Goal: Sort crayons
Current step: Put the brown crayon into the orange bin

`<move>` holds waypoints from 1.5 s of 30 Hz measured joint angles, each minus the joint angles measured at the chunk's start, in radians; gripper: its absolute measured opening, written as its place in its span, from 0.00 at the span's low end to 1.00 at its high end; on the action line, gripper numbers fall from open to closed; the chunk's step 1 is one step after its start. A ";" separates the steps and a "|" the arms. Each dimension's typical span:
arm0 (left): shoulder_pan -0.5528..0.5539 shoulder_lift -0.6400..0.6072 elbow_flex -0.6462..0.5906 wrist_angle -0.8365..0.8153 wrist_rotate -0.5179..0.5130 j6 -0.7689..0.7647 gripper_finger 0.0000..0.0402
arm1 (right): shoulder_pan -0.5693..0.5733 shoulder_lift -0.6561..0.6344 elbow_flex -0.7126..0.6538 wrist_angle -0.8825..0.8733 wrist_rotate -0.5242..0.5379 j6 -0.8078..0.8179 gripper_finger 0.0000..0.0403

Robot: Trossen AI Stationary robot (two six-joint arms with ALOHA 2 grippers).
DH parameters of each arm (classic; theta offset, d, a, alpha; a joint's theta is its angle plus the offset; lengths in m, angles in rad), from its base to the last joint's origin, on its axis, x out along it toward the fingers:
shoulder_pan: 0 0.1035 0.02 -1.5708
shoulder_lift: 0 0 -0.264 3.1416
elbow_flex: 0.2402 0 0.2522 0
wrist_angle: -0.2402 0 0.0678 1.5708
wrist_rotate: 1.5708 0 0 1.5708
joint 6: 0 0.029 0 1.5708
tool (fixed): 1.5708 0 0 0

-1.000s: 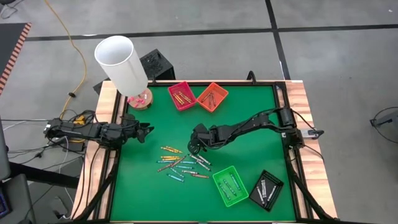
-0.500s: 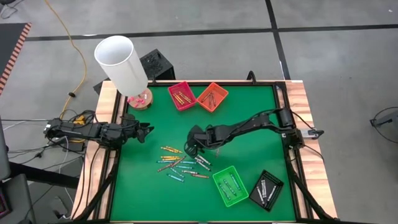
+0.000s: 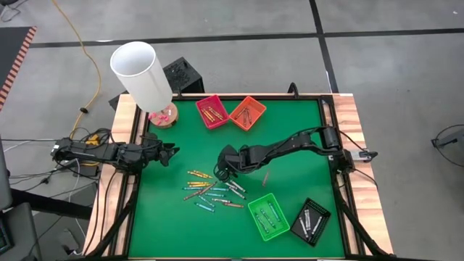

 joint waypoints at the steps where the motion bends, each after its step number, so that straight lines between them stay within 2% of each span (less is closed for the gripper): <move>1: 0.000 0.000 0.000 0.000 0.000 0.000 0.54 | 0.000 0.000 0.000 0.002 0.002 -0.001 0.35; 12: 0.000 0.000 0.000 0.000 0.002 0.000 0.54 | 0.002 0.072 0.006 0.011 0.030 0.046 0.32; 23: 0.000 0.000 0.000 -0.001 0.002 0.001 0.54 | 0.016 0.072 0.042 -0.079 0.059 0.052 0.02; 34: 0.000 0.000 0.000 0.000 0.019 0.001 0.54 | 0.012 0.080 0.229 -0.230 0.058 -0.065 0.01; 40: 0.000 0.000 0.000 -0.001 0.022 0.002 0.54 | 0.012 0.079 0.377 -0.390 0.062 -0.117 0.01; 45: 0.000 0.000 0.000 -0.001 0.021 0.009 0.54 | 0.078 0.078 0.484 -0.568 0.086 -0.108 0.01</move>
